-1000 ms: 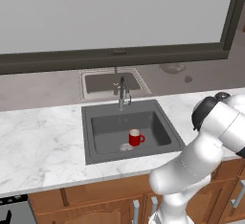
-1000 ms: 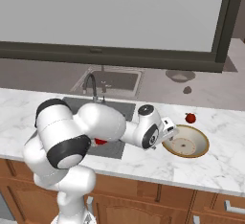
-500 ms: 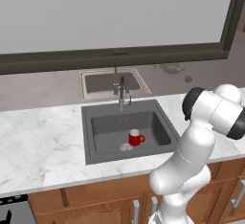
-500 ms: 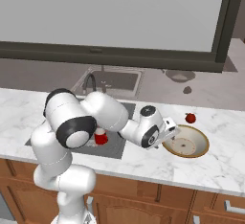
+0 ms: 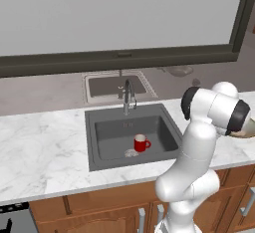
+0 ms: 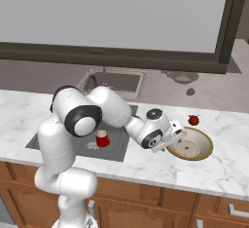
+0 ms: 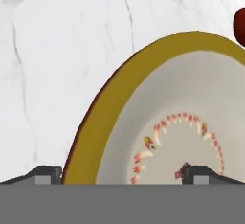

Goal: Pick the mug and place it in the sink. Pick the bowl and place it in the open cabinet and then close the cabinet.

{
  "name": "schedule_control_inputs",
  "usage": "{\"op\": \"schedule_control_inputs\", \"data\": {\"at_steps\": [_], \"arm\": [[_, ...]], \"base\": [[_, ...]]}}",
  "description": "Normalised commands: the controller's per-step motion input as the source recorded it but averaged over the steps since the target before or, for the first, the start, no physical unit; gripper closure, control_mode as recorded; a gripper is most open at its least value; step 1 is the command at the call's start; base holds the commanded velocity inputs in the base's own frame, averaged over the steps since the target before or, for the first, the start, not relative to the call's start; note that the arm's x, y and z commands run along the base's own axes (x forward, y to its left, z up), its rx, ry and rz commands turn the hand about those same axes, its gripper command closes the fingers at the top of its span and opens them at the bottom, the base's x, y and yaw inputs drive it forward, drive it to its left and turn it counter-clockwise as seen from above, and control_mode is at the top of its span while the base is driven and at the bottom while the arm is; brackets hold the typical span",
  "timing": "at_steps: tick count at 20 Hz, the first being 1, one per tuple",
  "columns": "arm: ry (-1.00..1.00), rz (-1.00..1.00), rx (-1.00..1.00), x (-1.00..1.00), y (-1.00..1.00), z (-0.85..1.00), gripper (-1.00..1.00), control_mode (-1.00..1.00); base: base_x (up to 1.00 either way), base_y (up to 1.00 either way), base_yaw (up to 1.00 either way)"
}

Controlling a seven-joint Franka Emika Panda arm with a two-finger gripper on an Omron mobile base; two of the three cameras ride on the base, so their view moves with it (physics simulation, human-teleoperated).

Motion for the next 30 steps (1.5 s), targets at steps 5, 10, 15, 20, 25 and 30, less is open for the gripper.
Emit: {"op": "schedule_control_inputs", "data": {"at_steps": [5, 10, 15, 20, 25, 30], "arm": [[0.0, 0.01, 0.0, 0.09, -0.24, -0.05, -1.0, -1.0], [0.0, 0.0, 0.0, 0.07, -0.17, -0.08, 1.0, -1.0], [0.0, 0.01, 0.01, 0.0, -0.26, -0.02, 1.0, -1.0], [-0.02, 0.0, 0.0, 0.0, -0.15, 0.0, 1.0, -1.0], [-0.07, 0.0, 0.0, 0.0, -0.01, 0.09, 1.0, -1.0], [-0.1, 0.0, 0.0, -0.06, 0.03, 0.26, 1.0, -1.0]], "base": [[0.0, 0.0, 0.0], [0.0, 0.0, 0.0], [0.0, 0.0, 0.0], [0.0, 0.0, 0.0], [0.0, 0.0, 0.0], [0.0, 0.0, 0.0]]}}
